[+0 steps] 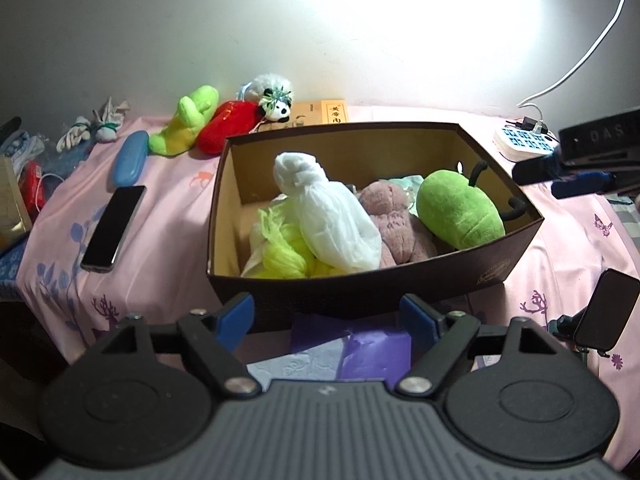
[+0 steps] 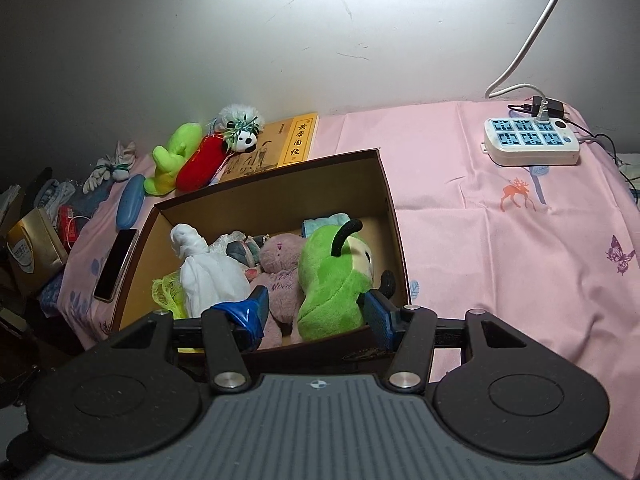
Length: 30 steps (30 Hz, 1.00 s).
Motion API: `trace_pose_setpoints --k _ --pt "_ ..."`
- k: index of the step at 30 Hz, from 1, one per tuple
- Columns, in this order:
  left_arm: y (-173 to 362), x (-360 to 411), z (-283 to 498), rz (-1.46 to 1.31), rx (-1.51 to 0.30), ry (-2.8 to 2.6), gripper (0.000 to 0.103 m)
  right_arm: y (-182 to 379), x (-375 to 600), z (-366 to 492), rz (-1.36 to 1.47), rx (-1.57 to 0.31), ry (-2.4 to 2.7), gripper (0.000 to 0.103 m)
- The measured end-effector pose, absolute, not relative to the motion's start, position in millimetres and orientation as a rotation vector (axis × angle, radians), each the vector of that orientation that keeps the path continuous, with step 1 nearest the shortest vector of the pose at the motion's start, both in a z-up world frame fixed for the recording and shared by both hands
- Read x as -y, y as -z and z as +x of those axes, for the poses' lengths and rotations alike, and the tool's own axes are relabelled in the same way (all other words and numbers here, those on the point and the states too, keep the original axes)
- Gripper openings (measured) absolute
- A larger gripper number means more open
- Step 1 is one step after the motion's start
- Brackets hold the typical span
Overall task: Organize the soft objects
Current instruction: 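Withdraw the right tool up out of the box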
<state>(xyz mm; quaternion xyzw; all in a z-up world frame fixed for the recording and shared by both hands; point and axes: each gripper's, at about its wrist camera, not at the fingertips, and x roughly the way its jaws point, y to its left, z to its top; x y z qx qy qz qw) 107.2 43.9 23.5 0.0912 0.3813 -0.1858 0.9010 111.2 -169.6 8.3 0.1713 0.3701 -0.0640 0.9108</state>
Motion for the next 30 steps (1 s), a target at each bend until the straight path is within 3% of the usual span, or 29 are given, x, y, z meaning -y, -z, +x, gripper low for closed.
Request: trace_pose_setpoints --k 20,26,30 --pt "-23.9 -20.8 90.4 0.265 -0.863 0.231 0.084 -3.0 152.6 34.5 0.375 -0.670 0.088 0.038" --pt "-25.0 -7.9 75.1 0.270 -0.879 0.184 0.092 -1.2 155.1 14.4 0.368 -0.686 0.047 0.038" --pt "-23.4 6.3 59.9 0.279 -0.891 0.171 0.092 0.7 165.9 -3.4 0.380 -0.702 0.036 0.038"
